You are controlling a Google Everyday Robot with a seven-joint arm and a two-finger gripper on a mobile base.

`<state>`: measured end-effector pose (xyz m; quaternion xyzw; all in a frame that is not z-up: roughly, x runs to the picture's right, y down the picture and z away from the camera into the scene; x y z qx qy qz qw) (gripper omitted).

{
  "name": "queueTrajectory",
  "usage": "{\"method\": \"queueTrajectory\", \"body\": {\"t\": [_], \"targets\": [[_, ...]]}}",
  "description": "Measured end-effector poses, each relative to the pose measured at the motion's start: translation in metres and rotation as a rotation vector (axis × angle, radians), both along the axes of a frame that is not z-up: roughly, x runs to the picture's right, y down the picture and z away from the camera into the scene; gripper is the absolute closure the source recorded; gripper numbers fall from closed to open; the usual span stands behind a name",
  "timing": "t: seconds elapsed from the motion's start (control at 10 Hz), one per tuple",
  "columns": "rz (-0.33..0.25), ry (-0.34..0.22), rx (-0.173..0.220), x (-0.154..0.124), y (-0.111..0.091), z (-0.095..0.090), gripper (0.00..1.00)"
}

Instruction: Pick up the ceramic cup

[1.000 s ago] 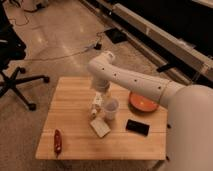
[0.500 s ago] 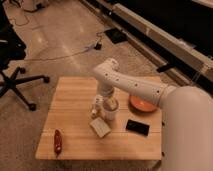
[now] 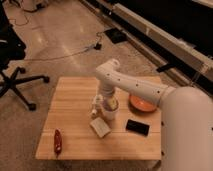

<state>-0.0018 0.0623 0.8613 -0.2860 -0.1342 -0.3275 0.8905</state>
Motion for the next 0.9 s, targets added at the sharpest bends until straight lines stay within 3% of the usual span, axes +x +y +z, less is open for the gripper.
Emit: {"method": "queueTrajectory", "body": {"t": [0.2, 0.5, 0.6, 0.8, 0.9], "targets": [[-0.004, 0.0, -0.001, -0.002, -0.002, -0.002, 0.57], [-0.008, 0.001, -0.004, -0.003, -0.001, -0.002, 0.69], [-0.008, 0.001, 0.002, -0.004, -0.006, -0.006, 0.78], [-0.009, 0.002, 0.01, -0.008, -0.024, -0.028, 0.97], [-0.011, 0.004, 0.011, -0.009, -0.033, -0.04, 1.0]]}}
